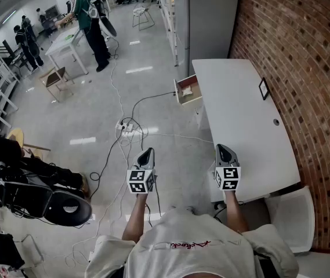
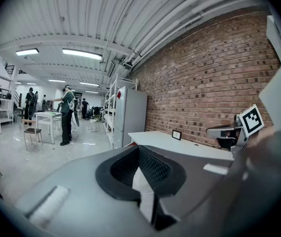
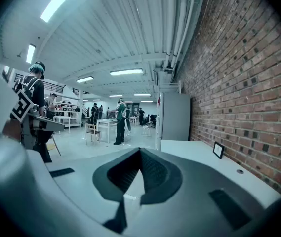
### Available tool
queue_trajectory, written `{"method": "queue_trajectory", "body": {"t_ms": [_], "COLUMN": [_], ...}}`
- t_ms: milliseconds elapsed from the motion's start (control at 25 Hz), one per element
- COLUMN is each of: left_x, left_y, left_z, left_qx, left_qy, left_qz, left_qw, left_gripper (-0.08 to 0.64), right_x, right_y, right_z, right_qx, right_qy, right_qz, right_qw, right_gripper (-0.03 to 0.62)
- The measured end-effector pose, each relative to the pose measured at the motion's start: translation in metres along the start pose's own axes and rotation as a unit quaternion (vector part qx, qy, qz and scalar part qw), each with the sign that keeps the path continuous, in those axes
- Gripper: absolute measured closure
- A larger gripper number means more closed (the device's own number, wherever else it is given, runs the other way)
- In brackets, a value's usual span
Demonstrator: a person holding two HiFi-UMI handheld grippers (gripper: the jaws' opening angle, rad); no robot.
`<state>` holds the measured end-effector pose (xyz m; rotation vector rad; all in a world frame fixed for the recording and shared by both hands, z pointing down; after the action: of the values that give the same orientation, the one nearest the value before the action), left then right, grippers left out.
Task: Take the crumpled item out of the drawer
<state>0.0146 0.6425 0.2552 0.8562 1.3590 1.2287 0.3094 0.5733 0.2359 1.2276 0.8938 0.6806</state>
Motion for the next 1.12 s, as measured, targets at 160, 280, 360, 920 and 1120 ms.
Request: {"method": "queue_trajectory", "body": {"t_ms": [160, 280, 360, 920, 1120], "left_x": [-0.008, -0.011, -0.009, -0.024, -0.031], "left_y": [0.0, -0.001, -0.001, -0.013, -0.011], "left_z": [0.003, 0.006, 0.005, -0.026, -0.041], "left_qx": [-0.003, -0.004, -0.004, -0.009, -0.008], "left_qy": [0.003, 0.004, 0.005, 0.024, 0.038], "left_qz": [-0.001, 0.0, 0.0, 0.01, 0.011], "left_qw": [1.0, 1.0, 1.0, 0.9996, 0.9992], "left_gripper": [0.551, 0.551, 0.551, 0.551, 0.551], "right_x": [-0.004, -0.005, -0.004, -0.023, -0.036], "right_y": [0.003, 0.005, 0.005, -0.008, -0.009], "right_z": [0.005, 0.006, 0.002, -0.02, -0.034], "right_qx": [-0.001, -0.001, -0.003, 0.015, 0.019], "right_qy": [0.0, -0.001, -0.002, 0.011, 0.018], "right_qz": [-0.002, -0.002, 0.0, 0.004, 0.004], "right_qw": [1.0, 1.0, 1.0, 1.0, 1.0], "right_gripper": [0.581, 0.581, 0.581, 0.58, 0.58]}}
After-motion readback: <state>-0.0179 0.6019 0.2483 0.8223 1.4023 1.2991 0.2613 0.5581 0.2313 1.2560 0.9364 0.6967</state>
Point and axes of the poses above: the fingertips, and each gripper's own axes: x backward along the fingers, z to its right, y out of its underside, the point moved 3 cm from there along x, backward along the fingers, and after that the axes turned 10 degrees about -x, right-handed, at the moved point
